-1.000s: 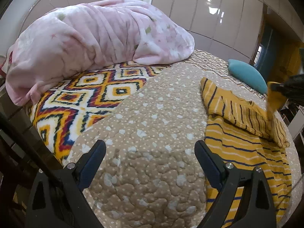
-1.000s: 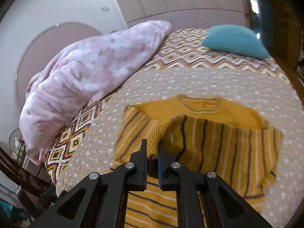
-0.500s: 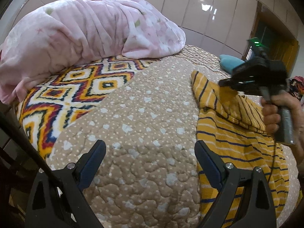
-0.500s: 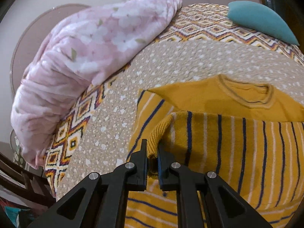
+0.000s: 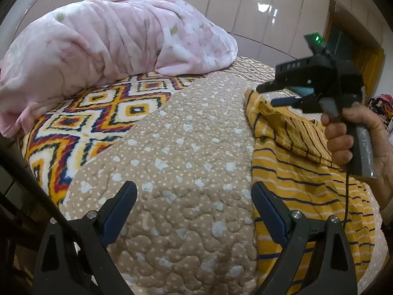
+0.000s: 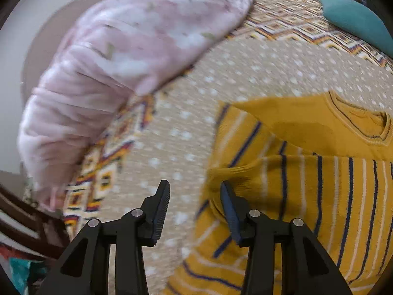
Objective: Fold small clothes
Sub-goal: 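Open the right tool to release the folded side, then move the right tool over the folded sweater toward its hem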
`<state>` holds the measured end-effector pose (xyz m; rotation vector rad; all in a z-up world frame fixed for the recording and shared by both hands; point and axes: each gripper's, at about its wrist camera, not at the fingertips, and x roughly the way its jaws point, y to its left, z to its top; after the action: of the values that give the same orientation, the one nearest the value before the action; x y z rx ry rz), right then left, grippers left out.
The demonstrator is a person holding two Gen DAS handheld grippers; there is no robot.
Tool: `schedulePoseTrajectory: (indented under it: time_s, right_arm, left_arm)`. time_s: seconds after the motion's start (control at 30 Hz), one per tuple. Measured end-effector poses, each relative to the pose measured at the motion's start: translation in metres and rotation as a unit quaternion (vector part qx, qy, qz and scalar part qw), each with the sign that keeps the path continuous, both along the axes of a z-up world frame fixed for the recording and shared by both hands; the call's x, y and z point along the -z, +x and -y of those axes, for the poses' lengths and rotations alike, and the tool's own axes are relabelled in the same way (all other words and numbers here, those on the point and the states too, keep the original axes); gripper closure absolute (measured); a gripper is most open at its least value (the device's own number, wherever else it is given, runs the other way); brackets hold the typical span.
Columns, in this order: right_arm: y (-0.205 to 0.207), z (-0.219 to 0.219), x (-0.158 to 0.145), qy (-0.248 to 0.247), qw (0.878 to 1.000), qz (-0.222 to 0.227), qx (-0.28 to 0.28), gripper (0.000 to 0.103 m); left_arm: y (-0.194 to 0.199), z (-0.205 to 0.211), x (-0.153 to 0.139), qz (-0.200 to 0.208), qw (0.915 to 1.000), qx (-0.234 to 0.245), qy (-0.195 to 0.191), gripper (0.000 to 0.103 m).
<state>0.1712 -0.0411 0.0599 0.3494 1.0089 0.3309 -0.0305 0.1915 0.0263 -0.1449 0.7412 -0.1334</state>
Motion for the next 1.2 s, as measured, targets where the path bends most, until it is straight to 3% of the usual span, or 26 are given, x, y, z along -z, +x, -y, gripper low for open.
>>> schedulePoseTrajectory:
  time_s: [0.17,0.33,0.53,0.63,0.8,0.9,1.03,1.13,1.2]
  right_arm:
    - [-0.018,0.013,-0.012,-0.018,0.999,0.017,0.021,0.056]
    - [-0.029,0.047,0.007,-0.061,0.996,-0.004,0.06,0.056]
    - [-0.044,0.129,0.042,-0.028,0.99,-0.047,0.132,0.056]
    - [-0.06,0.165,0.05,0.002,0.986,-0.045,0.159,0.056]
    - [-0.078,0.212,0.05,0.029,0.98,-0.03,0.196,0.057]
    - [-0.081,0.224,0.053,0.042,0.978,-0.028,0.201,0.057]
    - [-0.081,0.224,0.057,0.042,0.981,-0.021,0.19,0.058]
    - [-0.083,0.223,0.06,0.04,0.982,-0.015,0.186,0.058]
    - [-0.083,0.225,0.062,0.047,0.981,-0.012,0.186,0.058]
  left_arm:
    - [-0.006,0.009,-0.006,0.008,0.9998,0.016,-0.003,0.01]
    - [-0.007,0.02,-0.01,0.019,0.9986,0.047,-0.018,0.005]
    - [0.017,0.046,-0.02,-0.014,0.9946,0.087,-0.054,0.005]
    - [0.037,0.068,-0.033,-0.012,0.9926,0.106,-0.058,0.005]
    - [0.086,0.126,-0.046,0.0,0.9878,0.153,-0.028,0.005]
    - [0.118,0.161,-0.035,-0.001,0.9821,0.188,0.011,0.005]
    - [0.158,0.177,-0.003,-0.027,0.982,0.174,0.067,0.005]
    - [0.177,0.161,0.018,-0.059,0.9847,0.148,0.072,0.005]
    - [0.188,0.141,0.029,-0.084,0.9866,0.129,0.052,0.005]
